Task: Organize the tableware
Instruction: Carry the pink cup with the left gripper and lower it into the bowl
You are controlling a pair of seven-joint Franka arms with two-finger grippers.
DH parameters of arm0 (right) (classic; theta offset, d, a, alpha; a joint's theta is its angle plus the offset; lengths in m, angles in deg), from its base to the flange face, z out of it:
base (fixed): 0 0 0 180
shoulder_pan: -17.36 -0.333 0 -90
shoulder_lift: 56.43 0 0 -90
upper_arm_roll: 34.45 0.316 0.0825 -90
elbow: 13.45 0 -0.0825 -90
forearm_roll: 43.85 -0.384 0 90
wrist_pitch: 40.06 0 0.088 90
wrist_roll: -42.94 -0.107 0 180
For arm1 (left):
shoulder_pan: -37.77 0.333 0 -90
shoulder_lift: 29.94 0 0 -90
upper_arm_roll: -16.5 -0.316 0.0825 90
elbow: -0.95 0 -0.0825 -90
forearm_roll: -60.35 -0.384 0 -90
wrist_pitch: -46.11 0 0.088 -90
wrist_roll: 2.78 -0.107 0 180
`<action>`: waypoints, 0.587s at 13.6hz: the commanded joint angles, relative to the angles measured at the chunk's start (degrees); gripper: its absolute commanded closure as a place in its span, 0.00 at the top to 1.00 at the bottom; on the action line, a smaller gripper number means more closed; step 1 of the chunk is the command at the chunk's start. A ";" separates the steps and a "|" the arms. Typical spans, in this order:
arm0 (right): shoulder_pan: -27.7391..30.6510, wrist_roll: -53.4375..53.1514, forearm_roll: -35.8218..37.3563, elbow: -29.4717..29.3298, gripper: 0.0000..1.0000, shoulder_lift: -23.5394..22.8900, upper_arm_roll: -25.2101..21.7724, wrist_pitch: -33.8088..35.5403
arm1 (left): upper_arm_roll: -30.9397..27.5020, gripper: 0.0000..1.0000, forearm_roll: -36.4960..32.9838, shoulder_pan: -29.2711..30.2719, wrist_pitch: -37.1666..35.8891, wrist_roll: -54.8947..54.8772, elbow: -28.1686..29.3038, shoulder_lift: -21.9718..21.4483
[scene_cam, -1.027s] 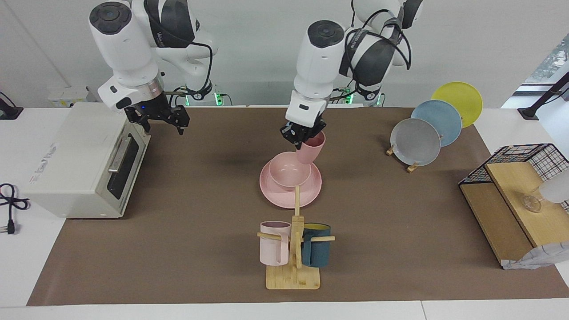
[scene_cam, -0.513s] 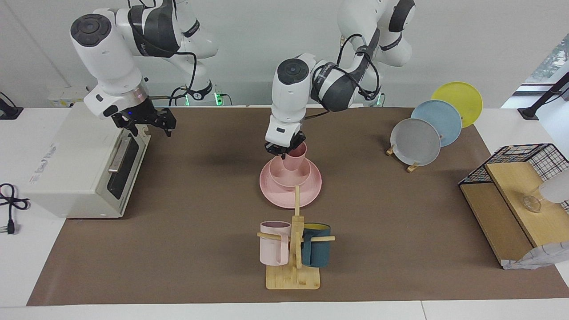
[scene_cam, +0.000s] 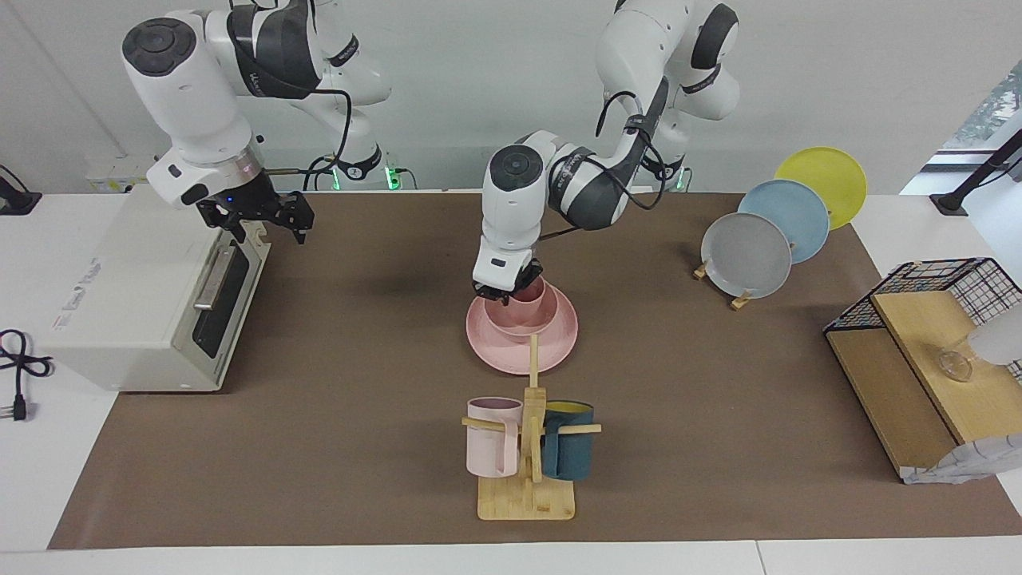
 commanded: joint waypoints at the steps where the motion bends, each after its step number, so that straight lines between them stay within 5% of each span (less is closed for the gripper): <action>1: 2.02 2.01 -0.72 1.67 1.00 1.38 0.90 -1.23 | -0.80 0.00 -1.08 -0.77 1.82 0.32 1.09 -0.62; 2: 2.55 2.88 -0.72 1.67 1.00 1.55 0.99 -1.23 | -0.89 0.80 -1.35 -0.85 1.47 0.32 1.09 -0.62; 3: 2.64 3.50 -0.72 1.67 1.00 1.55 1.08 -1.23 | -0.89 1.00 -1.78 -0.77 0.77 0.32 0.65 -0.62; 5: 2.73 3.59 -0.72 1.67 1.00 1.55 1.08 -1.31 | -1.15 1.00 -1.96 -0.07 -0.63 0.06 0.47 -1.49; 8: 2.82 3.85 -0.72 1.58 1.00 1.55 1.08 -1.40 | -1.59 1.00 -1.79 5.10 -6.77 -5.54 0.03 -8.32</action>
